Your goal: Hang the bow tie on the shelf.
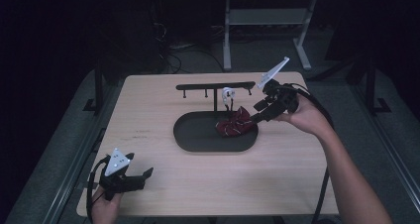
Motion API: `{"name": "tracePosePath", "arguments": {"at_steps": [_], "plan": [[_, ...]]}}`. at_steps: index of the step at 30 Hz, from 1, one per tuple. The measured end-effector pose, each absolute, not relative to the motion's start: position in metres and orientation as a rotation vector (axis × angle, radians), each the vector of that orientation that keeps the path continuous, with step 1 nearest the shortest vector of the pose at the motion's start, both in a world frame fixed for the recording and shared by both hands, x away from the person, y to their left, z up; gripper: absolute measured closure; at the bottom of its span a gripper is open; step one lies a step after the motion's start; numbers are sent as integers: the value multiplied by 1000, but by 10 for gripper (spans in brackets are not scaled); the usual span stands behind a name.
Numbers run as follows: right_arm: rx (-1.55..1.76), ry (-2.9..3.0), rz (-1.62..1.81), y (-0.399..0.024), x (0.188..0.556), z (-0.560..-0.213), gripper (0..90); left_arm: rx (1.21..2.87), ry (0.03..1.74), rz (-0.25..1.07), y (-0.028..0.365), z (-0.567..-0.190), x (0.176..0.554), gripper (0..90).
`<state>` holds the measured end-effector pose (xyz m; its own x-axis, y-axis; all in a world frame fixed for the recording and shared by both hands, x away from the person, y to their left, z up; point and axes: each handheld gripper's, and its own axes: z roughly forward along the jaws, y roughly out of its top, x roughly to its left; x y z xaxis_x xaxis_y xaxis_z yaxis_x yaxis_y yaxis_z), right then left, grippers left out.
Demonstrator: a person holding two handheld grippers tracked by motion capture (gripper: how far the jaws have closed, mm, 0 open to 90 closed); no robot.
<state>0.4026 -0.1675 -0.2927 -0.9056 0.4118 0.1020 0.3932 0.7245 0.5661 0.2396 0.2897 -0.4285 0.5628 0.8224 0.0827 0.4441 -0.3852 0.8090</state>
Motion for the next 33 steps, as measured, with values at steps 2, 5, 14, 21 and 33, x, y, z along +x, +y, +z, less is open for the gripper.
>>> {"name": "tracePosePath", "arguments": {"at_steps": [2,5,14,21,33], "plan": [[676,2885,939,-169,401,-294,416,2028,1014,625,290,-428,240,161],[669,2883,945,-170,399,-296,413,2029,1014,624,290,-428,240,161],[682,2887,951,-176,391,-304,403,2031,1016,623,290,-428,239,161],[694,2894,942,-182,381,-312,397,2029,1020,621,290,-429,239,161],[713,2904,951,-195,366,-339,392,2029,1017,621,290,-429,240,161]]}}
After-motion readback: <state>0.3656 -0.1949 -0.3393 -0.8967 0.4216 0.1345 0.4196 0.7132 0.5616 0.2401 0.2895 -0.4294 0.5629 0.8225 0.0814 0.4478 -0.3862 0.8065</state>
